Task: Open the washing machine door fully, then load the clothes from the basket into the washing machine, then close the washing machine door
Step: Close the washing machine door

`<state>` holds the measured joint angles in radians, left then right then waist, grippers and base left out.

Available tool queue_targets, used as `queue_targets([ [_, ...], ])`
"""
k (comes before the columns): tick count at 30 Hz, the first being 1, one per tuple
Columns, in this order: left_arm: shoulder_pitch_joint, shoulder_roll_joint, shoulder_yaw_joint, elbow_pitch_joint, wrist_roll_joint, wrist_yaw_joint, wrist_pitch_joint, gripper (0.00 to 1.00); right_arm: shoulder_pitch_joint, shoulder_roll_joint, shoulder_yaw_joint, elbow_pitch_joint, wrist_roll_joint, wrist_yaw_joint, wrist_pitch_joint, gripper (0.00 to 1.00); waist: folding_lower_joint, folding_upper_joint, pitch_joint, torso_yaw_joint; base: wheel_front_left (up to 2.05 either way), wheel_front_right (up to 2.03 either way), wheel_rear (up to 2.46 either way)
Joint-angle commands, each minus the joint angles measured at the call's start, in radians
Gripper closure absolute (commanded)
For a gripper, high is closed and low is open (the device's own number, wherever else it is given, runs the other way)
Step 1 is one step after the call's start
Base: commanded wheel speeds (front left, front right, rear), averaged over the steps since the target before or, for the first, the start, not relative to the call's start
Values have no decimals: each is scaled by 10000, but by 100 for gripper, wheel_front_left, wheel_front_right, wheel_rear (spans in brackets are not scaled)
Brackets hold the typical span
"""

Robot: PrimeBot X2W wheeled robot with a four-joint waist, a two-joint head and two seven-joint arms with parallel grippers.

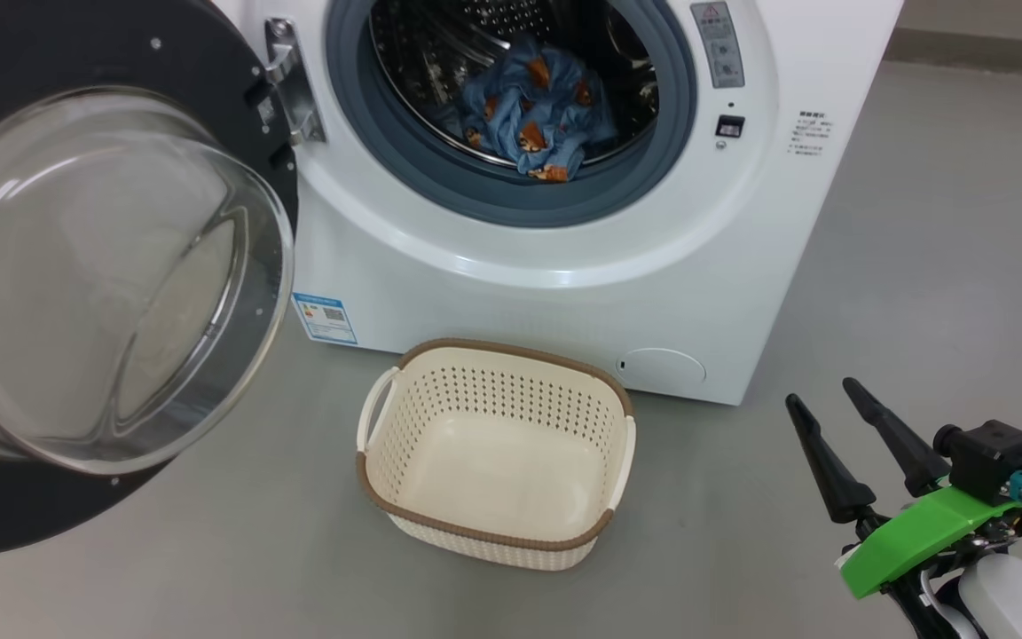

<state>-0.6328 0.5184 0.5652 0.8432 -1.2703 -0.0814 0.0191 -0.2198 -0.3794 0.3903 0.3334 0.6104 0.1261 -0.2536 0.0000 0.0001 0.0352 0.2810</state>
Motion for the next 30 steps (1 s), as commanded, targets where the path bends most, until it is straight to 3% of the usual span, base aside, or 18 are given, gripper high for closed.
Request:
queue_targets([
  [1, -308, 728, 237, 81, -134, -161, 139, 100, -321, -268, 178, -237, 60, 46, -82, 0, 0, -1, 246, -205, 0, 0, 0],
  [21, -833, 1056, 387, 2143, -793, -487, 658, 100, -644, -688, 229, -324, 151, 46, -52, 0, 0, -1, 805, -539, 0, 0, 0],
  [30, -398, 894, -242, 2208, -870, -491, 2672, 100, -593, -583, 207, -210, 147, 46, -34, 0, 0, -1, 570, -523, 0, 0, 0],
])
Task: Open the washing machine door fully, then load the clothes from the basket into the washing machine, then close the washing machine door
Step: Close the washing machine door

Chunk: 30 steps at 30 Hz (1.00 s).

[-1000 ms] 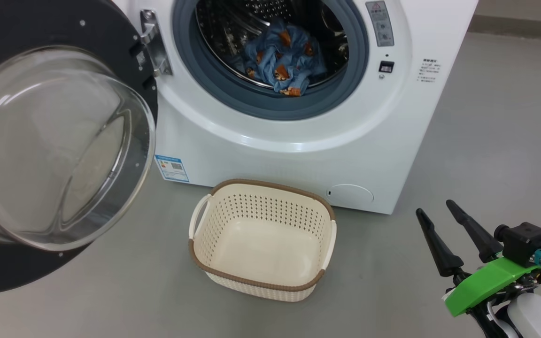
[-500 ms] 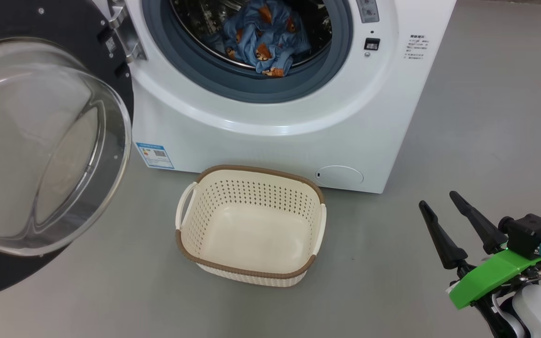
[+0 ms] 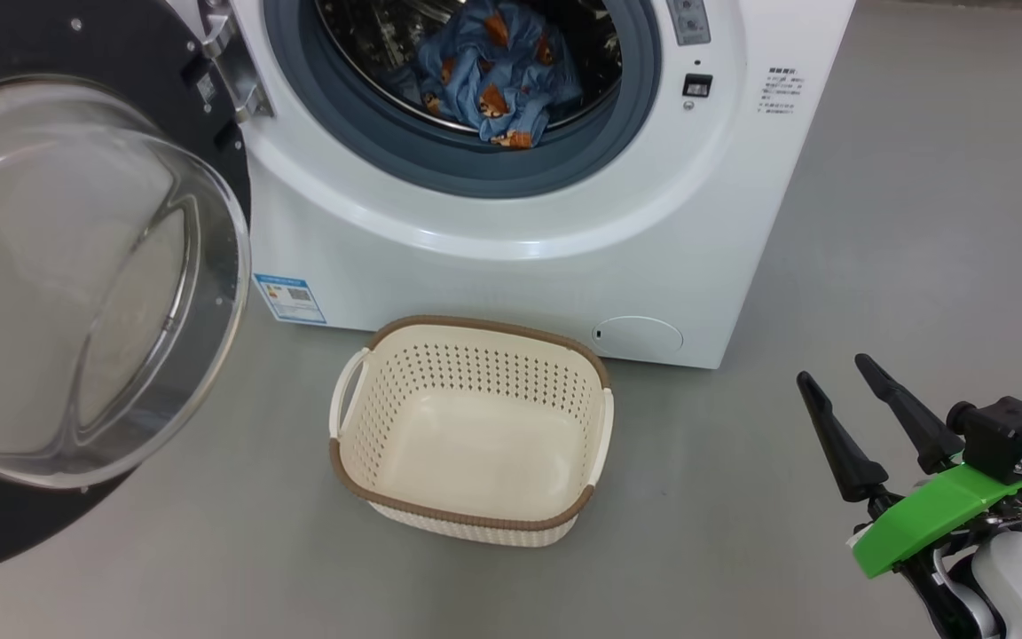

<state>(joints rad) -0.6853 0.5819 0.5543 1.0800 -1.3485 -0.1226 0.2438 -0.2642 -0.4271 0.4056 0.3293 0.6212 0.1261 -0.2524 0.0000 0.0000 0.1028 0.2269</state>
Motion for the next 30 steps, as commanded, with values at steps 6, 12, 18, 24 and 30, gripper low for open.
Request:
queue_targets([
  [6, 558, 272, -238, -121, -309, -79, 1634, 100, -13, 69, -27, -31, 106, 46, -65, 0, 0, 0, -529, 85, 0, 0, 0],
  [12, 1035, -49, -484, -670, -648, -80, 3352, 100, 120, 287, -90, 66, 91, 46, -80, 0, 0, 0, -789, 211, 0, 0, 0],
  [18, 1686, -278, -610, -1542, -1017, -80, 4818, 100, 243, 483, -182, 100, 91, 46, -89, 0, 0, 0, -916, 288, 0, 0, 0],
  [24, 2118, -527, -749, -2544, -1375, -80, 6084, 100, 361, 723, -388, 29, 51, 46, -91, 0, 0, 0, -972, 308, 0, 0, 0],
  [30, 3045, -1257, -868, -4806, -1897, 359, 7274, 100, 490, 1086, -589, -54, -30, 46, -92, 0, 0, 0, -1071, 185, 0, 0, 0],
])
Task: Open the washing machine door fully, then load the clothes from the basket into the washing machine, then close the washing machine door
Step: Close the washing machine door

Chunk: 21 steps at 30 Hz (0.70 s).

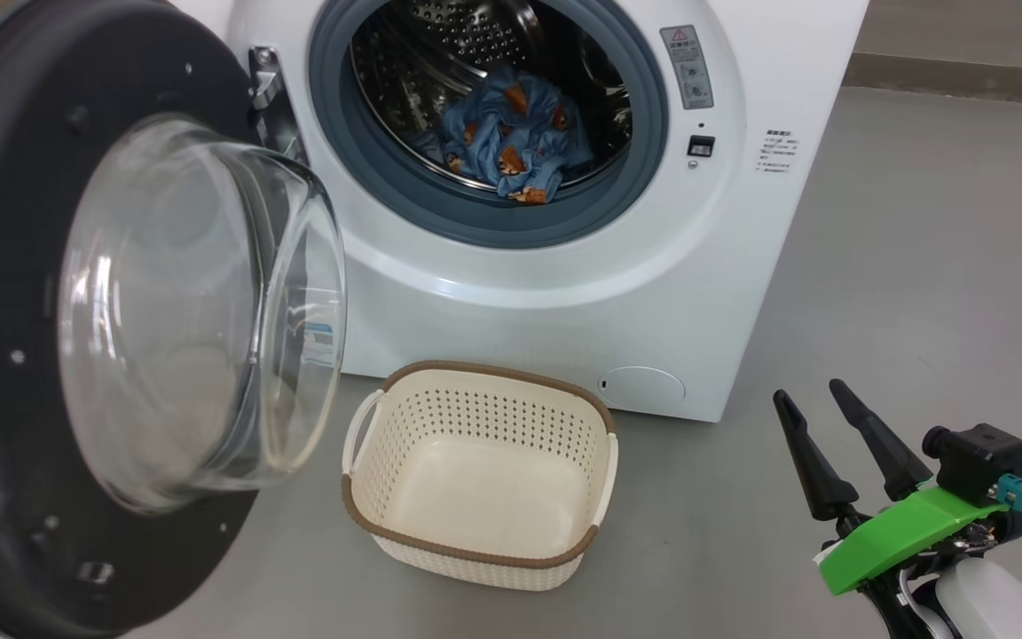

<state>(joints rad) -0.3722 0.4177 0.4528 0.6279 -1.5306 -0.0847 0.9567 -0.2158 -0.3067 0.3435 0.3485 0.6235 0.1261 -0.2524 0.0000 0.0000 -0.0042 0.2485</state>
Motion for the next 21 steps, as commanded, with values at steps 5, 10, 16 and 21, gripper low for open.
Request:
queue_targets([
  [5, 788, -317, 91, -2335, -456, 557, 673, 100, 44, -49, -72, -287, -91, 46, -92, 0, 0, 0, 9, -192, 0, 0, 0],
  [10, 1593, -890, 48, -4141, -671, 1125, 898, 100, 59, 6, -123, -273, -100, 46, -92, 0, 0, 0, -118, -457, 0, 0, 0],
  [16, 2058, -1570, -296, -5479, -658, 1571, 892, 100, 52, 119, -137, -269, -110, 46, -93, 0, 0, 0, -184, -855, 0, 0, 0],
  [21, 2329, -2016, -487, -6116, -675, 1721, 847, 100, 10, 249, -200, -322, -133, 46, -93, 0, 0, 0, -110, -1362, 0, 0, 0],
])
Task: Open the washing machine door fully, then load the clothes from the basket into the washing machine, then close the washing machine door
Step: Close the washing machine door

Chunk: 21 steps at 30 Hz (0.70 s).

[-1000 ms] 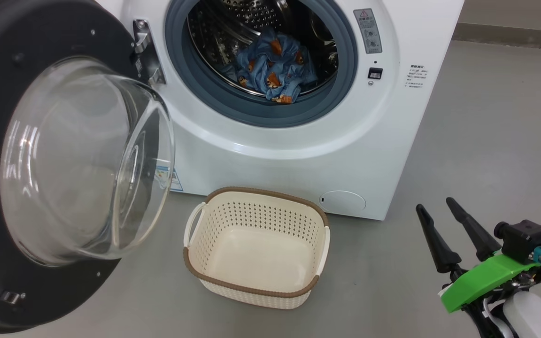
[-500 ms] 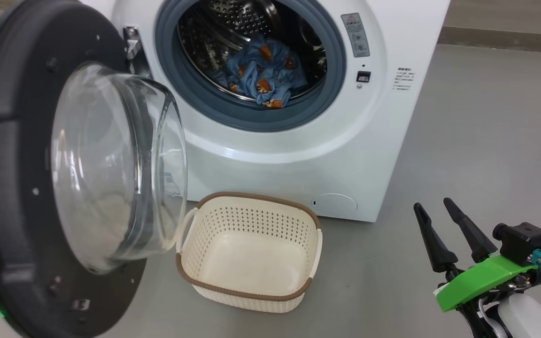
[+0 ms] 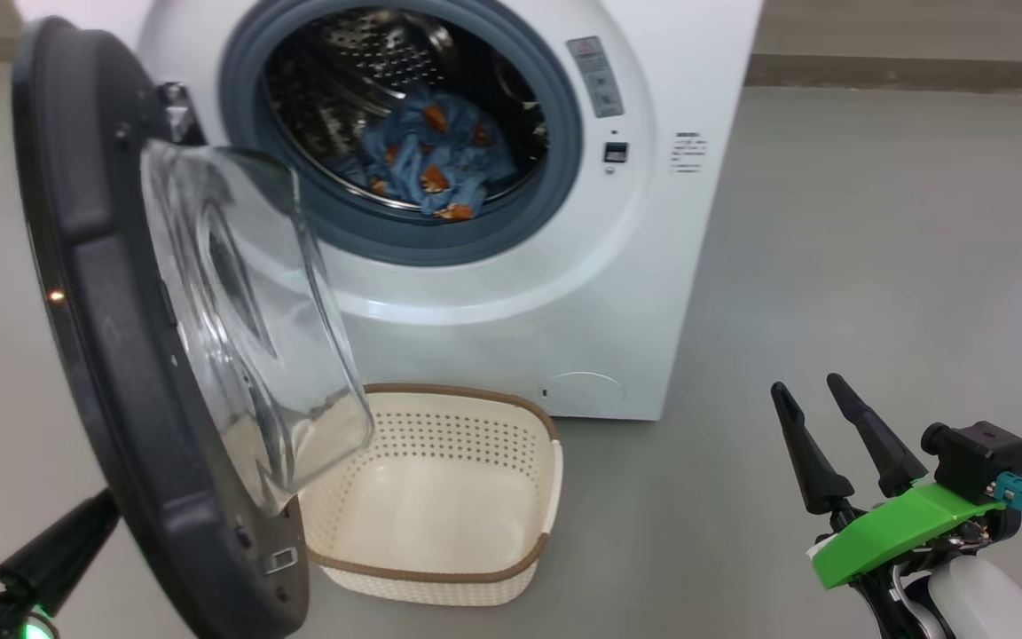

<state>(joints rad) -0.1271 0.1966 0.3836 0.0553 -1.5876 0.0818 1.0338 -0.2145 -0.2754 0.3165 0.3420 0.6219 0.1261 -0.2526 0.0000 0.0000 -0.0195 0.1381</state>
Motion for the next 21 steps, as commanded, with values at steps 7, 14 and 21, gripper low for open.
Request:
queue_targets([
  [7, 69, -416, -47, -1025, 181, -18, -389, 100, 21, 89, -4, -265, -132, 46, -91, 0, 0, 0, 220, -1026, 0, 0, 0],
  [14, -37, -714, -172, -1126, 232, -208, -621, 100, -99, 104, -14, -311, -164, 46, -91, 0, 0, 0, 376, -1732, 0, 0, 0],
  [21, -427, -944, -240, -892, 344, -513, -1079, 100, -192, 58, 28, -315, -173, 46, -91, 0, 0, 0, 561, -2496, 0, 0, 0],
])
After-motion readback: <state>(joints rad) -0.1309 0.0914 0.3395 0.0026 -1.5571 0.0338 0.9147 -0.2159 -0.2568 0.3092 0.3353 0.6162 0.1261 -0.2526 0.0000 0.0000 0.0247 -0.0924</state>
